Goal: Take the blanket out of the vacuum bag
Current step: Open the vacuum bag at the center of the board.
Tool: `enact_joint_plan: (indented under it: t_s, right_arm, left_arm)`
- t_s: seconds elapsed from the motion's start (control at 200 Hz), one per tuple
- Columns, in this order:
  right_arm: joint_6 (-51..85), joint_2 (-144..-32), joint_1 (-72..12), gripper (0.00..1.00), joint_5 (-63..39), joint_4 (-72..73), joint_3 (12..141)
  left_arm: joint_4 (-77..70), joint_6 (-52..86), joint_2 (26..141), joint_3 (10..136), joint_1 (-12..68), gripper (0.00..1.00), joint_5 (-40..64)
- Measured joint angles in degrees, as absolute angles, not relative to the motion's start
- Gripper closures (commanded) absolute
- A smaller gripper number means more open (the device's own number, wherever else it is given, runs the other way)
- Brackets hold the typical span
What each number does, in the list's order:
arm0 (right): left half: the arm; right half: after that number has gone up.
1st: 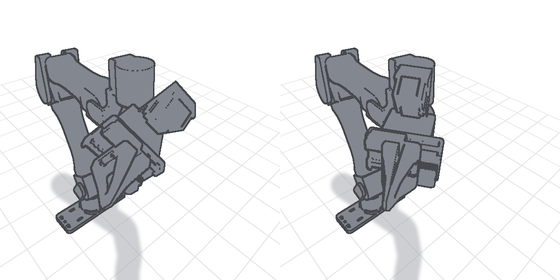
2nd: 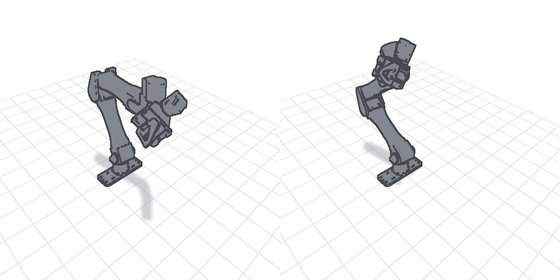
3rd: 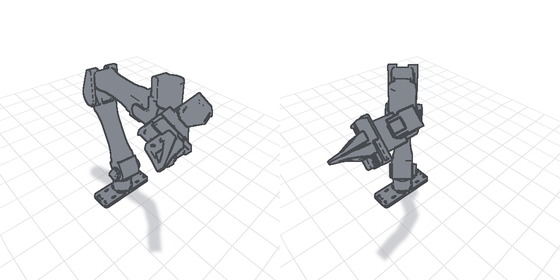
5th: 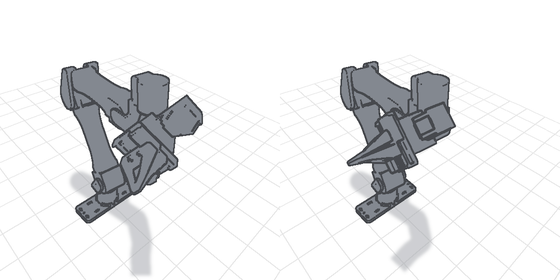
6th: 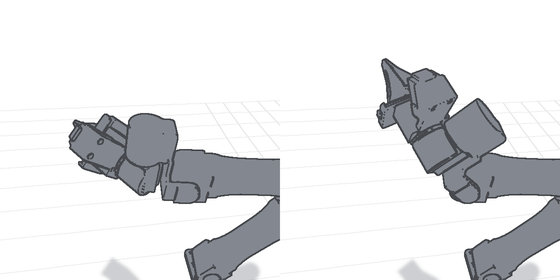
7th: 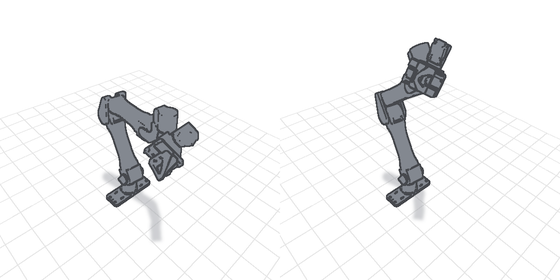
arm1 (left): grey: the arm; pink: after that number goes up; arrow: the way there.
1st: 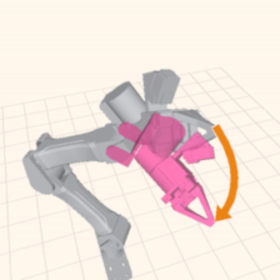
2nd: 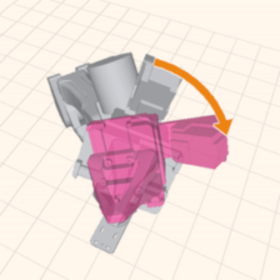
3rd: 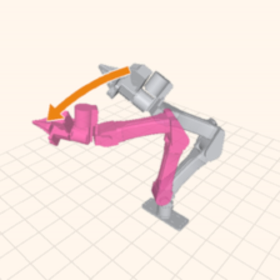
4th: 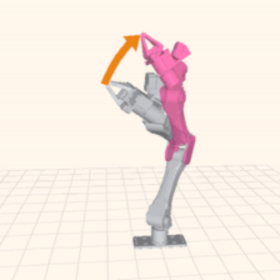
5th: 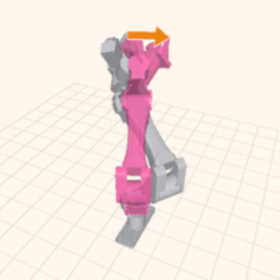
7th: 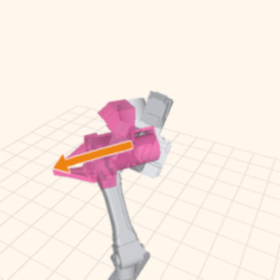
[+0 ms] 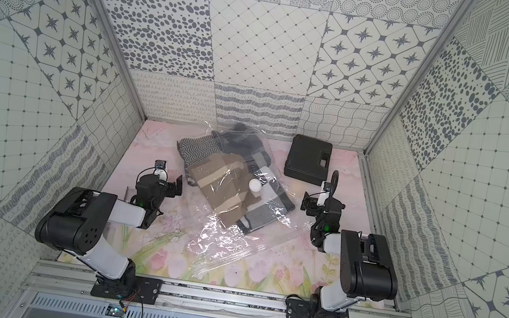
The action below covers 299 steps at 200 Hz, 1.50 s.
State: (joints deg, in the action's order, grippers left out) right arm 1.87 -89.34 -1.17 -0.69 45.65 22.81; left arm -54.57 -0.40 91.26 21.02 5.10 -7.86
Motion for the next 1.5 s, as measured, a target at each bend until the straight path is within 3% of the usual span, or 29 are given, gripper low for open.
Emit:
enact_joint_plan:
  t_s: [0.956, 1.101, 1.286, 1.496]
  right_arm:
    - [1.9, -89.3, -1.2, 0.01, -0.6, 45.5, 22.9]
    - [1.7, -85.3, -1.7, 0.01, 0.1, 26.4, 34.0]
    - [3.7, -73.6, -10.7, 0.01, 7.2, 7.4, 50.1]
    - [20.9, -56.3, -19.9, 0.01, 13.6, -11.1, 45.5]
  left_arm:
    - [-53.0, 1.8, 91.1, 22.0, 4.7, 0.0, -9.4]
    - [-47.9, 2.1, 87.2, 23.3, 5.4, 0.02, -11.8]
    - [-31.7, 3.6, 73.4, 34.8, 13.4, 0.07, -12.8]
    - [-15.6, 4.6, 67.0, 44.8, 35.0, 0.13, -12.9]
